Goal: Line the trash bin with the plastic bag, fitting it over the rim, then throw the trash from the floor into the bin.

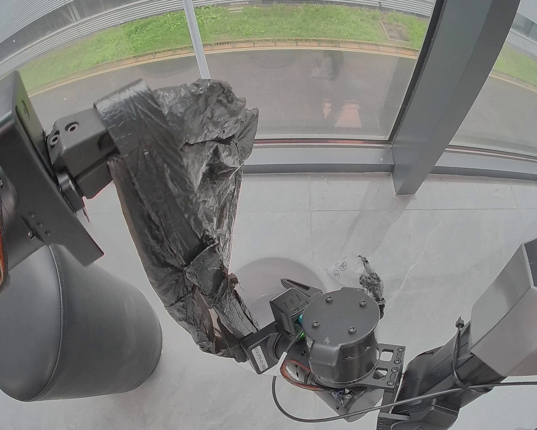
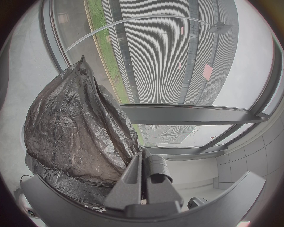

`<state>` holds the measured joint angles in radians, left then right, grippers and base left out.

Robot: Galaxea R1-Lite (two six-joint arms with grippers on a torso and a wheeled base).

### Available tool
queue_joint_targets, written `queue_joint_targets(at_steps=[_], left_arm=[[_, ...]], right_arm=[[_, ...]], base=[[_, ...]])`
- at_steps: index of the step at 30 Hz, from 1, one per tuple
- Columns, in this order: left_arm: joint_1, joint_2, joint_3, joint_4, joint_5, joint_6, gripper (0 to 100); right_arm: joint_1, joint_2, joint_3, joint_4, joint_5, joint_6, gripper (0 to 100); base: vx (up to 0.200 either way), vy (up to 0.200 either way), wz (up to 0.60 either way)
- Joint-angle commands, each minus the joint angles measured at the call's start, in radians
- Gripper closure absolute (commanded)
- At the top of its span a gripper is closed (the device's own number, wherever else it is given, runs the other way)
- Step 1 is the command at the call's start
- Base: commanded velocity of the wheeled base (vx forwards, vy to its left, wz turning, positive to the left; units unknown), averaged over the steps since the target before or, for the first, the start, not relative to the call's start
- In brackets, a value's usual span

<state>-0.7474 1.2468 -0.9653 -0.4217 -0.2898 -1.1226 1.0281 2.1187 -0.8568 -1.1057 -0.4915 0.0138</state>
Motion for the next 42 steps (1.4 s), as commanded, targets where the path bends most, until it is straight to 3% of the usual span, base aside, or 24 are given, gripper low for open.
queue_joint_targets(at_steps=[1,17,18,34,39,42], left_arm=[[0.0,-0.007,0.0,0.0,-0.002,0.0,100],[0.0,-0.007,0.0,-0.002,-0.008,0.0,100],[0.0,-0.007,0.0,-0.002,-0.008,0.0,100],[0.002,-0.044,0.031,-0.003,-0.011,0.003,100],[0.01,-0.072,0.105,-0.015,-0.014,0.013,100],[0.031,-0.081,0.142,-0.015,-0.015,0.021,100]], right_arm=[[-0.003,0.043,-0.005,-0.026,0.001,-0.02,0],[-0.014,0.102,-0.011,-0.077,-0.001,-0.046,0],[-0.013,0.102,-0.01,-0.077,-0.001,-0.045,100],[-0.014,0.081,0.042,-0.103,-0.03,-0.041,100],[-0.039,-0.043,0.147,-0.092,0.019,-0.048,100],[-0.082,-0.164,0.185,-0.009,0.116,-0.061,100]], base=[[0.0,0.0,0.0],[0.0,0.0,0.0],[0.0,0.0,0.0],[0.0,0.0,0.0],[0.0,0.0,0.0],[0.0,0.0,0.0]])
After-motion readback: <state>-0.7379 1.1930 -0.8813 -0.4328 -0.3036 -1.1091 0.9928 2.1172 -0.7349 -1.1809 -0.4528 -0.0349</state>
